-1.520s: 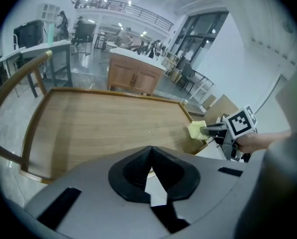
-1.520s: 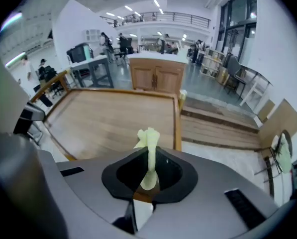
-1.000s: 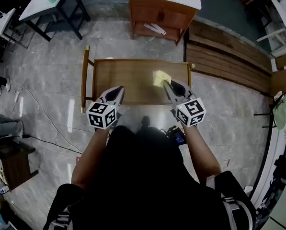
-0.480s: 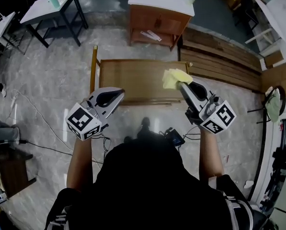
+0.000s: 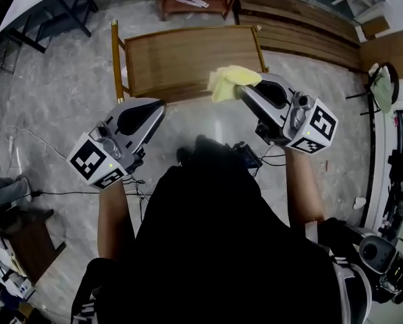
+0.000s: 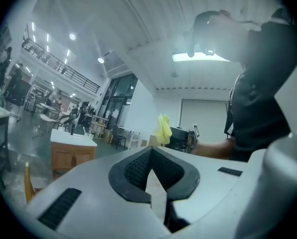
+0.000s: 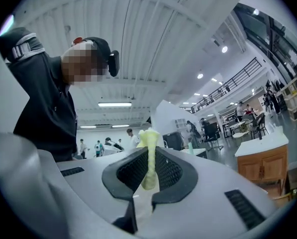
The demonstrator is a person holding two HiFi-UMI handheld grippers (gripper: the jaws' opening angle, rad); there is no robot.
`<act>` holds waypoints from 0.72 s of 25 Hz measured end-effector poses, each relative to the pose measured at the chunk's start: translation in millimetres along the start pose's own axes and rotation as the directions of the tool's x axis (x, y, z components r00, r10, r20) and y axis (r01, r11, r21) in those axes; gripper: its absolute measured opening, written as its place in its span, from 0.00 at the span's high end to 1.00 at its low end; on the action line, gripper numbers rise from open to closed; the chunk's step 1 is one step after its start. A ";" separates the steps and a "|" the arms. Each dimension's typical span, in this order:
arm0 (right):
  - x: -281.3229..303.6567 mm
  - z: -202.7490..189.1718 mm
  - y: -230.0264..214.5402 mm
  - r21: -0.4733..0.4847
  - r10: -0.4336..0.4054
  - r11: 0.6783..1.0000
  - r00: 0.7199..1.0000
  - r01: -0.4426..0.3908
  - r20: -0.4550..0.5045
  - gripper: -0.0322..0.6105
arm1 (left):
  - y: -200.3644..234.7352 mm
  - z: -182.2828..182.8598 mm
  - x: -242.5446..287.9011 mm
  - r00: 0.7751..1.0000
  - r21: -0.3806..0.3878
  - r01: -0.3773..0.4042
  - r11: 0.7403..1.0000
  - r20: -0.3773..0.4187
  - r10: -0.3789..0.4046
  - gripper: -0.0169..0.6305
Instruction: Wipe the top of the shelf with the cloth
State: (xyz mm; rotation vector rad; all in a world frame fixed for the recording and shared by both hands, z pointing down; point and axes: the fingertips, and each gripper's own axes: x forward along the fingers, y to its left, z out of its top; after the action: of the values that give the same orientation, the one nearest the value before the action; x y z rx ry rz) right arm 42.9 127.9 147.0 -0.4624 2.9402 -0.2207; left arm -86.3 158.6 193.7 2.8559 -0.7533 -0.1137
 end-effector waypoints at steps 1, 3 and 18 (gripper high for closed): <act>0.1 -4.0 2.2 0.013 0.000 1.000 1.000 0.000 -0.002 0.89 | -4.7 -3.5 1.9 1.000 0.001 0.006 1.000 -0.008 -0.006 0.96; 1.3 -11.4 4.6 0.030 -0.002 1.000 1.000 0.002 -0.007 0.89 | -6.6 -5.0 2.7 0.999 0.033 -0.005 0.999 -0.035 0.006 0.96; 10.4 -41.8 23.5 -0.030 0.101 0.994 0.995 -0.101 -0.022 0.89 | -14.6 8.4 6.4 0.998 -0.047 0.053 0.997 0.028 -0.051 0.96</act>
State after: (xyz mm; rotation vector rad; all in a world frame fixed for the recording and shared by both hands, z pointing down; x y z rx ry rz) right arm 18.8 151.8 182.5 -0.3163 2.9809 -0.1684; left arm -74.7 166.5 182.4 2.8345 -0.6721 -0.1751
